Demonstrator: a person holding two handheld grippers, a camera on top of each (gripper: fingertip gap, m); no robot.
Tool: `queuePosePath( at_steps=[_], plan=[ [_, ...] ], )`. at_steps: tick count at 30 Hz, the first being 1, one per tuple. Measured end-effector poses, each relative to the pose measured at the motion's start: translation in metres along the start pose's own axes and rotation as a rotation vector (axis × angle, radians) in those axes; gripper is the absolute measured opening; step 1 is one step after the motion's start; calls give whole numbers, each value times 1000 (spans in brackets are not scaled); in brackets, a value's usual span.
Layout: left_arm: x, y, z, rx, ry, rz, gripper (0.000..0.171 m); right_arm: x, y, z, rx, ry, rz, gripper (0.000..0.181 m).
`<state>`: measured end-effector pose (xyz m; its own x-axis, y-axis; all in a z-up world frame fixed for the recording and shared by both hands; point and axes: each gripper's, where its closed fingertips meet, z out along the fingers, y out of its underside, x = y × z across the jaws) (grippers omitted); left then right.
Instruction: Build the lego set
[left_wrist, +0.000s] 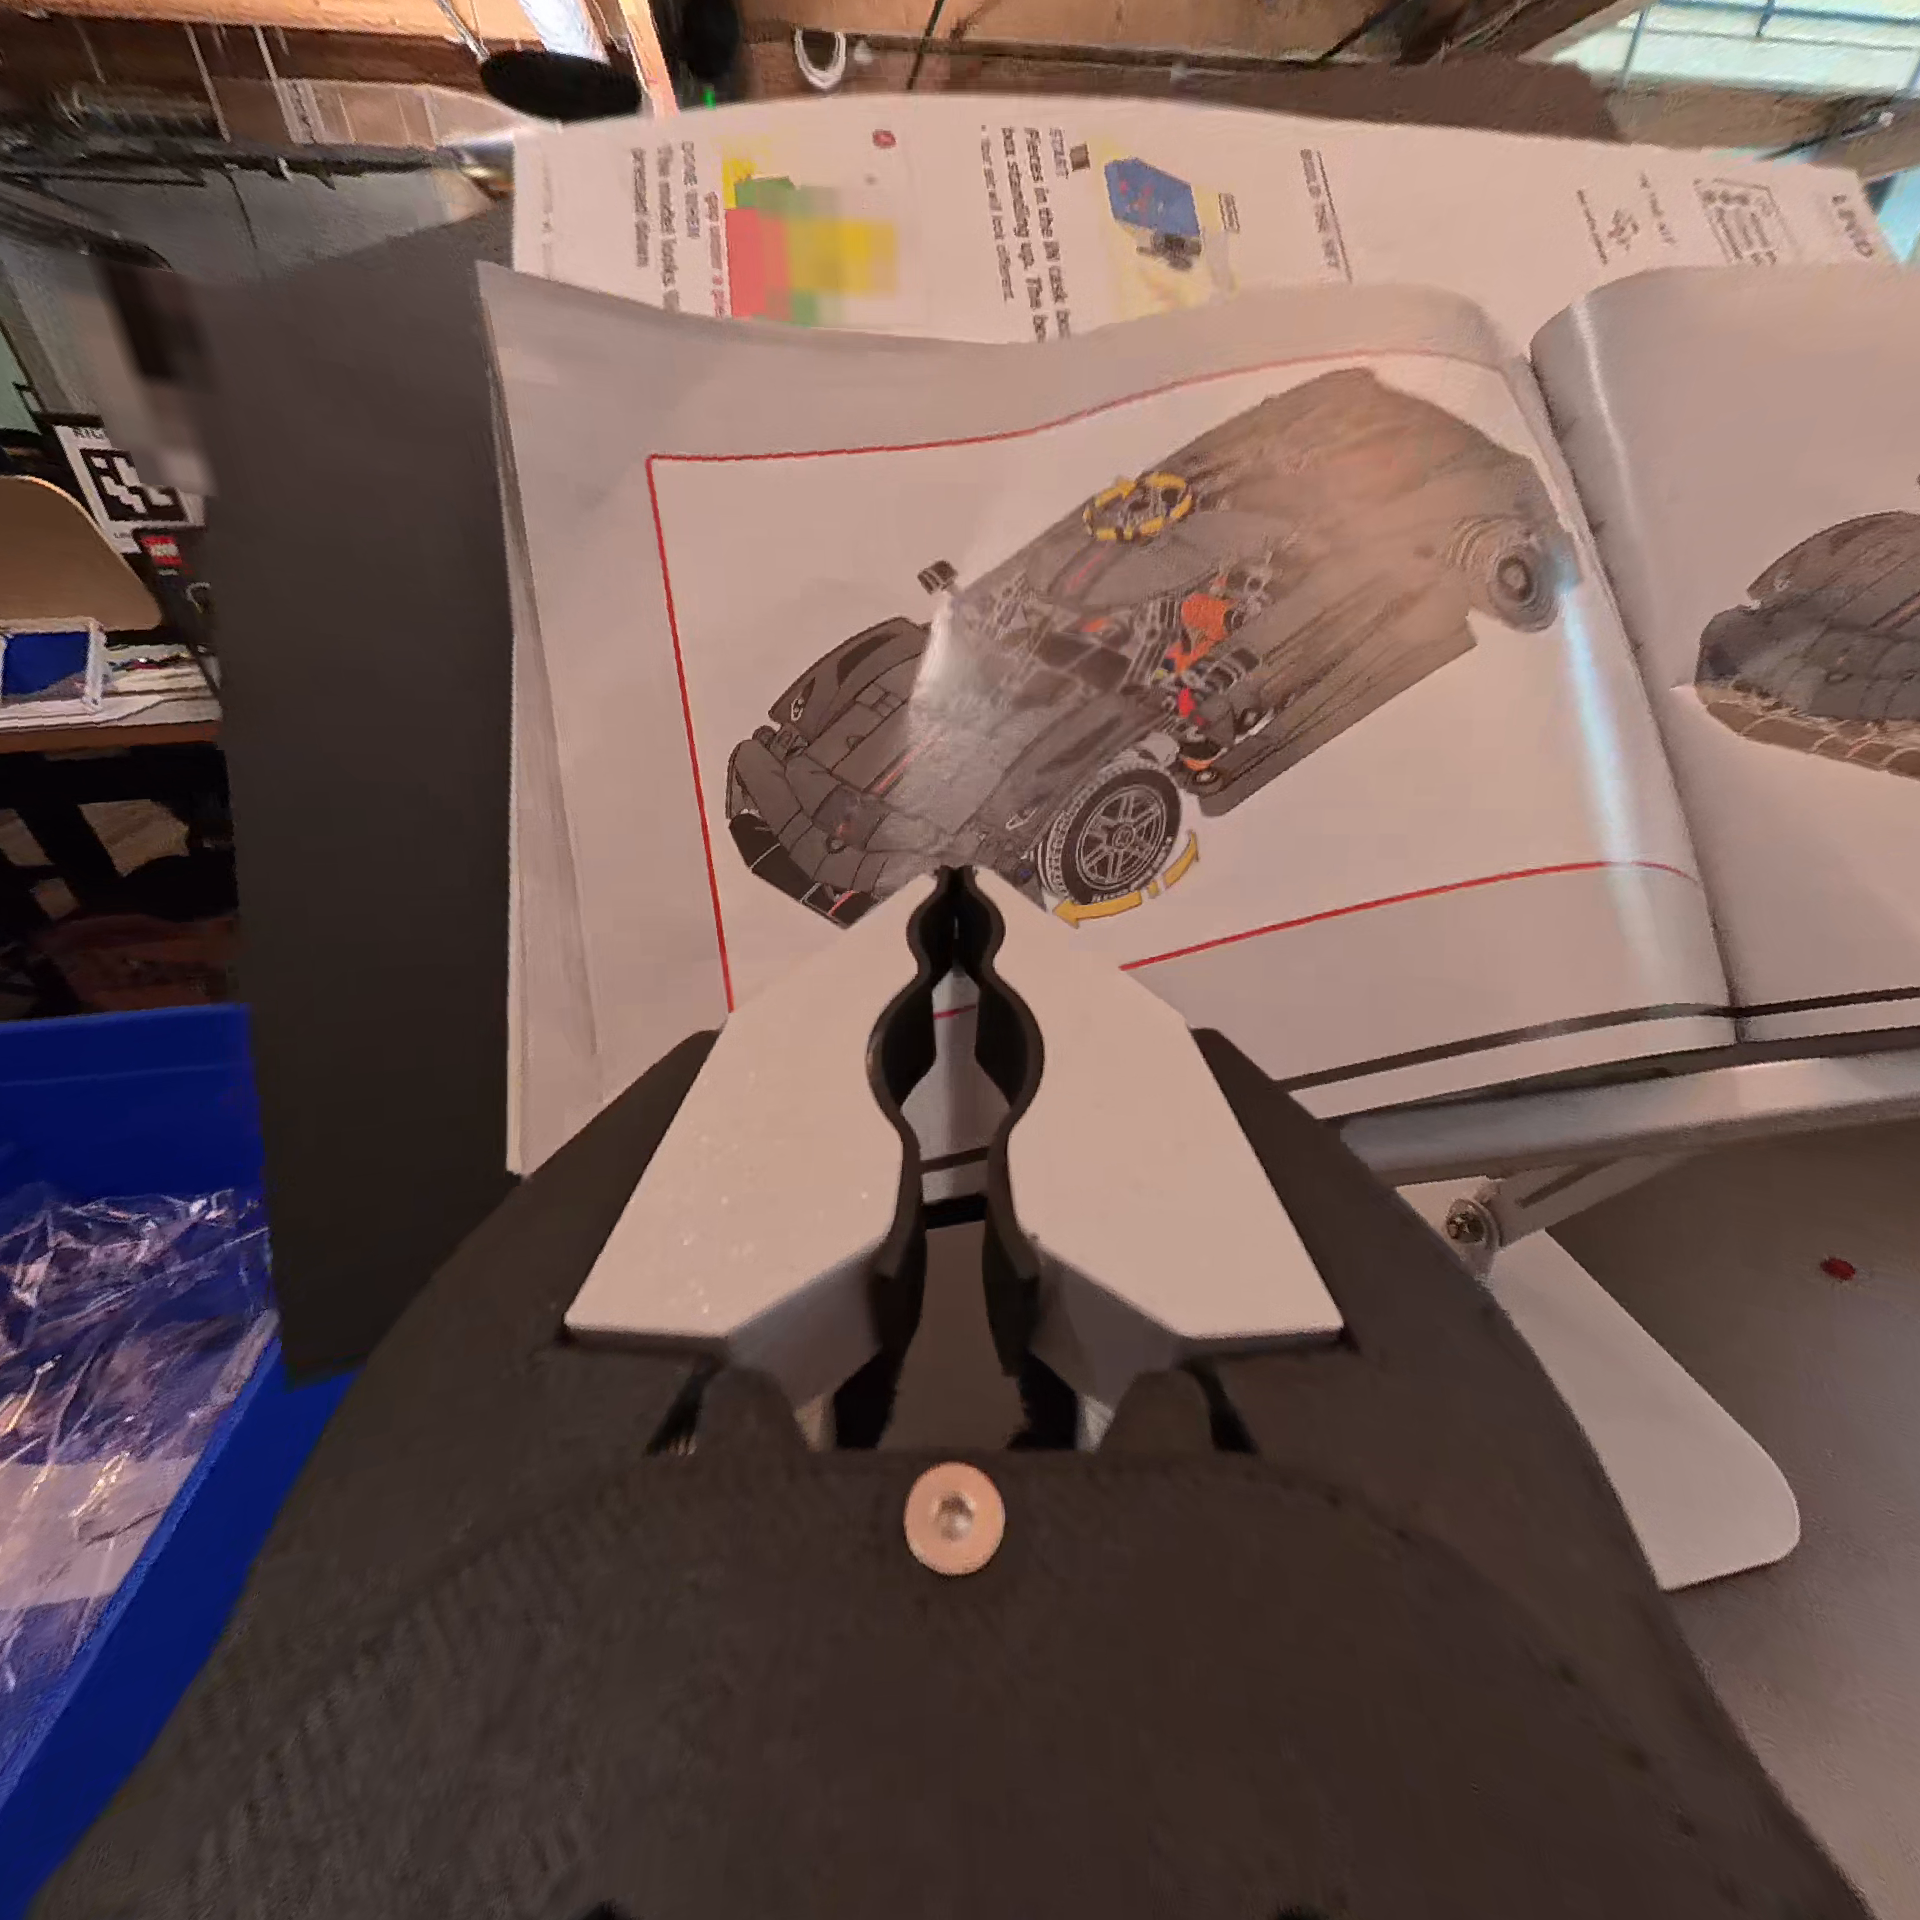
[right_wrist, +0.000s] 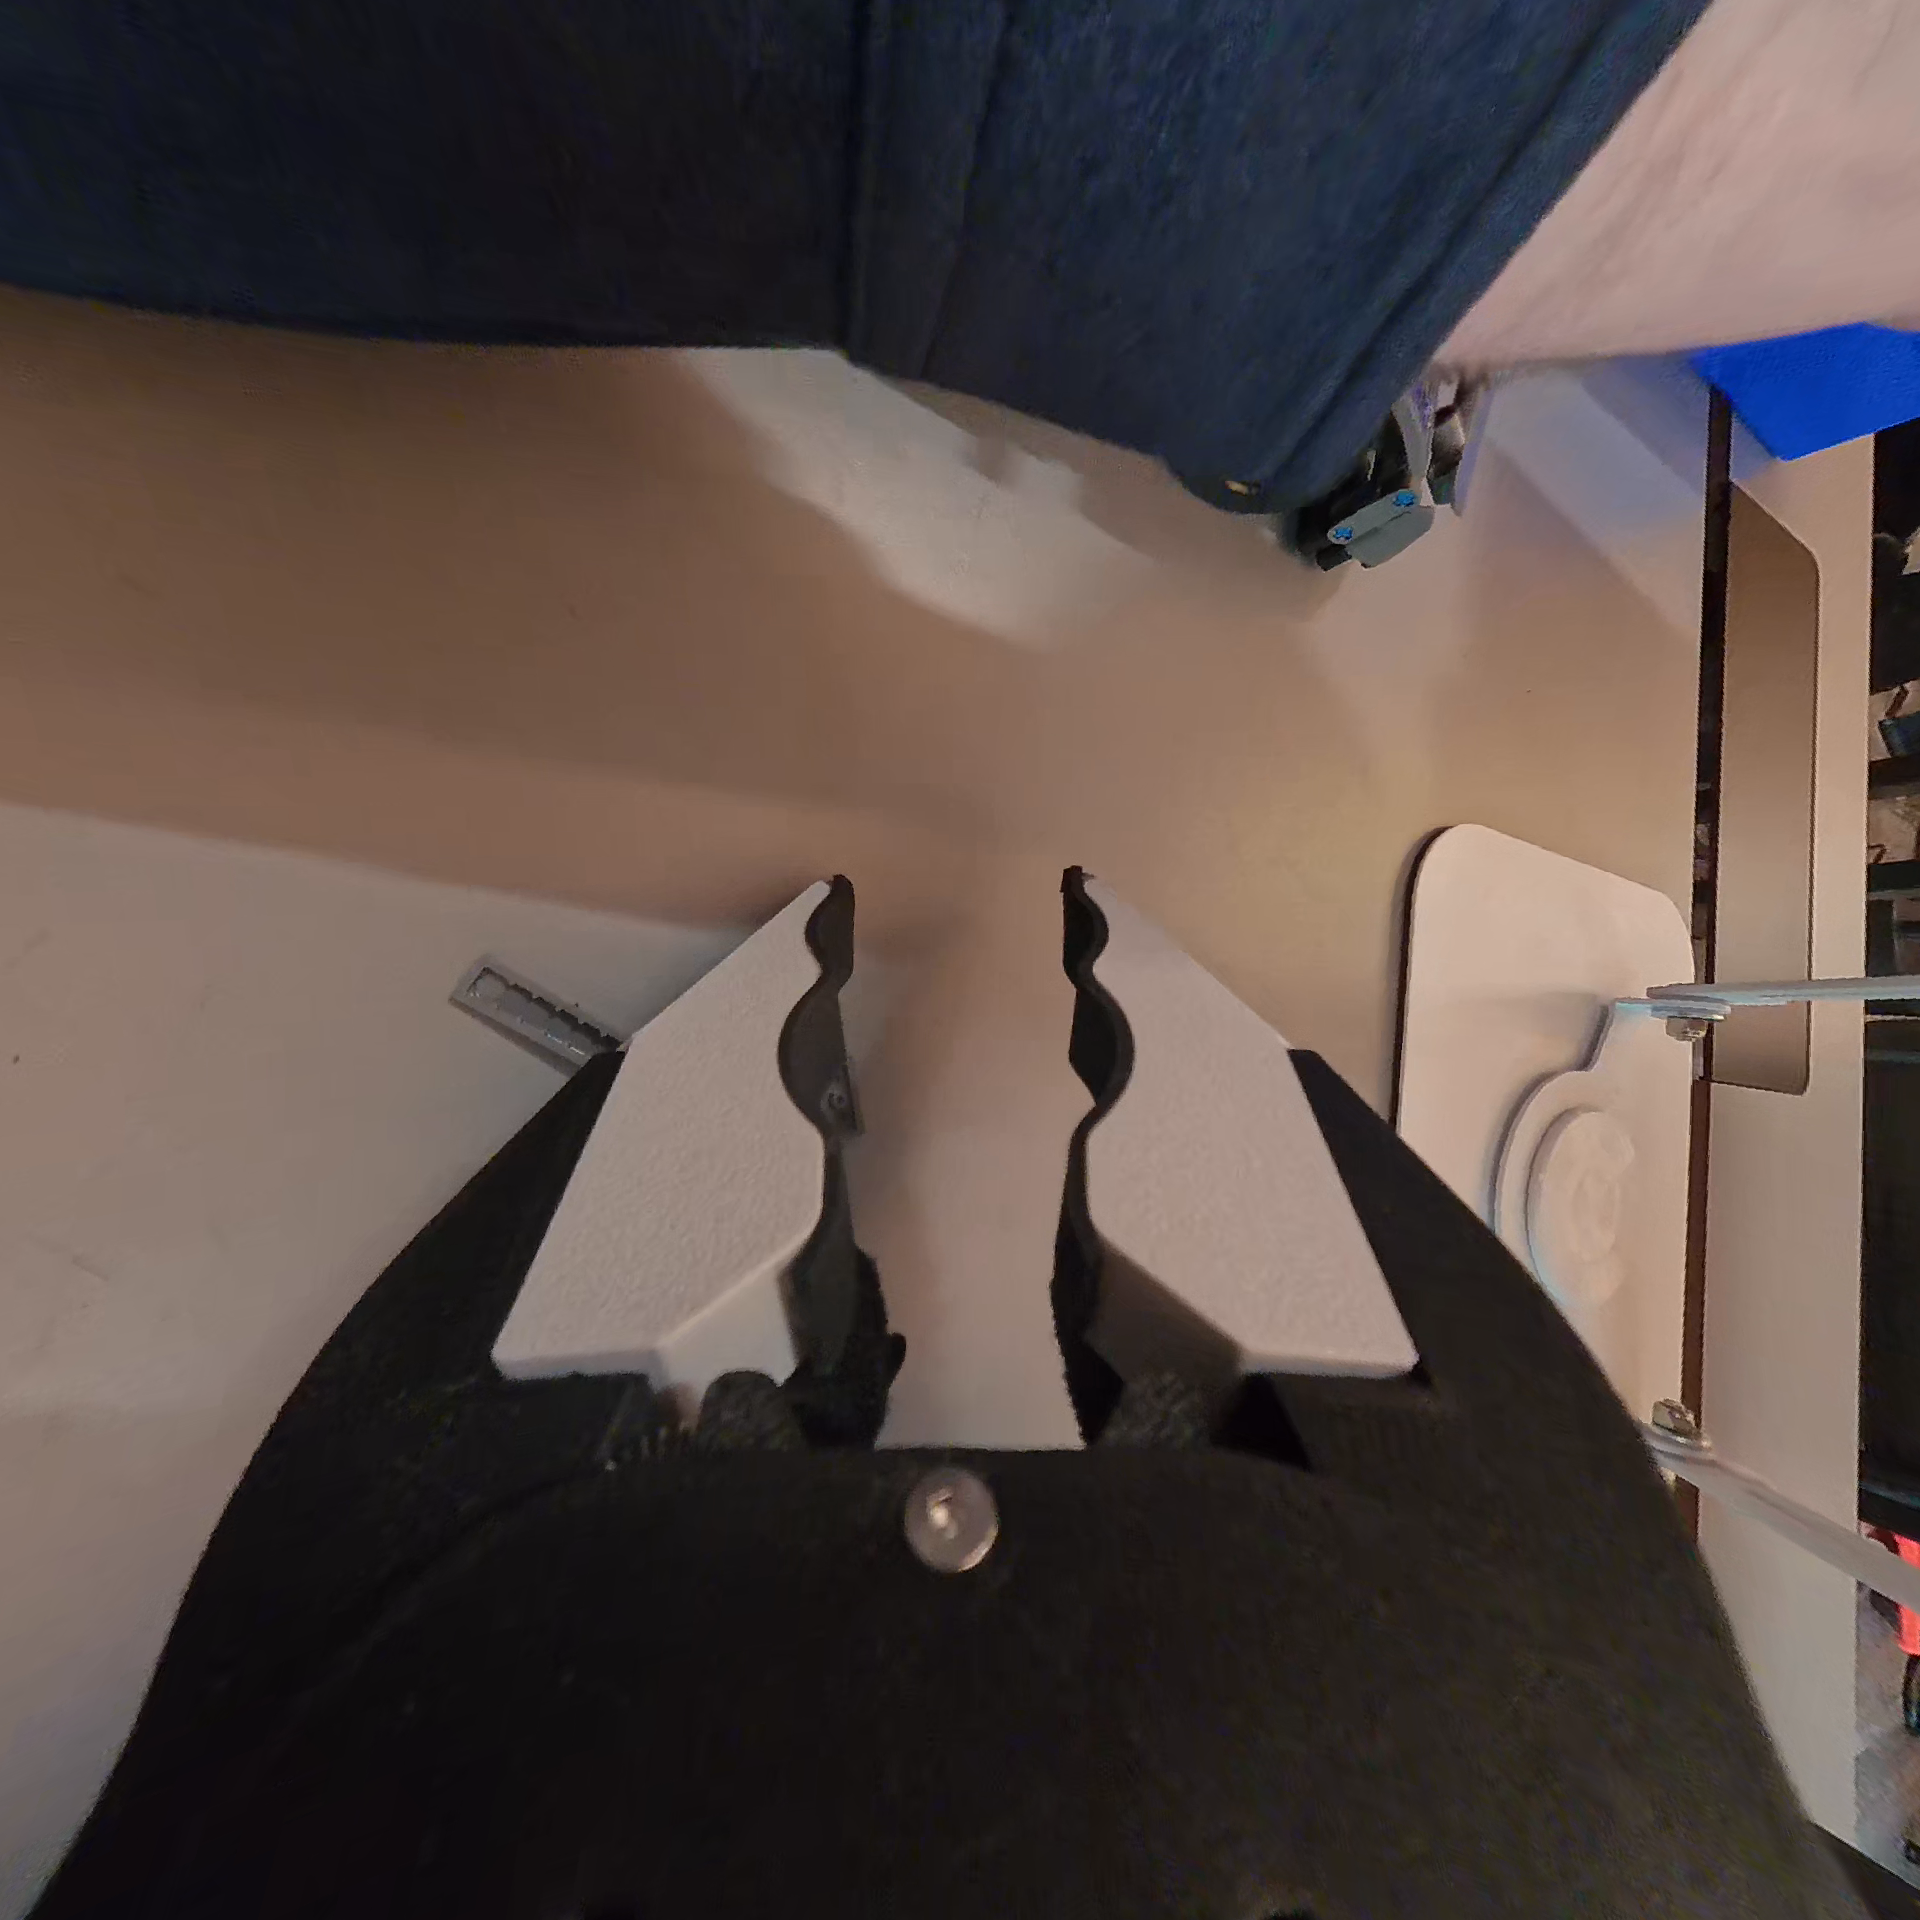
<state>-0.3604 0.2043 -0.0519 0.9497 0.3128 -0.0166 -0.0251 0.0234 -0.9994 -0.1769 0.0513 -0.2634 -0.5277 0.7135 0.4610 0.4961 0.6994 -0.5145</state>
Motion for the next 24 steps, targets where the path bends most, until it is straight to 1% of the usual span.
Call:
queuePosePath(
  at_steps=[4, 6, 7, 8, 10, 11, 12, 15, 18, 20, 22, 24],
  plan=[
    [-4, -13, -7, 30, -2, 1, 0, 0, 0, 0, -3, 2, -3, 39],
    [-14, -11, -9, 6, -46, 26, 0, 0, 0, -1, -3, 3, -3, 39],
    [-17, -8, -9, -15, -46, 5, 1, 0, 0, -1, -3, 3, -2, 39],
    [-21, -3, -7, -51, -45, -27, 16, 0, 0, -1, -3, 2, -2, 39],
    [-28, 16, -1, -141, -61, -100, 68, -1, 1, 0, -5, 0, -3, 39],
    [-29, 20, 1, -144, -54, -121, 71, -1, 1, 0, -7, -1, -4, 39],
    [-29, 20, 2, -122, -56, -128, 71, -1, 1, 1, -7, -1, -4, 38],
    [-29, 21, 3, -124, -73, -99, 71, -1, 1, 1, -5, -2, 1, 39],
    [-24, 21, 4, -117, -59, -89, 67, -1, 1, 1, -5, -2, 3, 39],
    [-22, 20, 4, -110, -52, -67, 46, -1, 1, 1, -4, -2, 2, 38],
    [-21, 20, 5, -99, -58, -48, 42, -1, 1, 1, -4, -2, 2, 38],
    [-17, 19, 6, -90, -47, -33, 32, -1, 1, 1, -4, -2, 2, 38]
  ],
)
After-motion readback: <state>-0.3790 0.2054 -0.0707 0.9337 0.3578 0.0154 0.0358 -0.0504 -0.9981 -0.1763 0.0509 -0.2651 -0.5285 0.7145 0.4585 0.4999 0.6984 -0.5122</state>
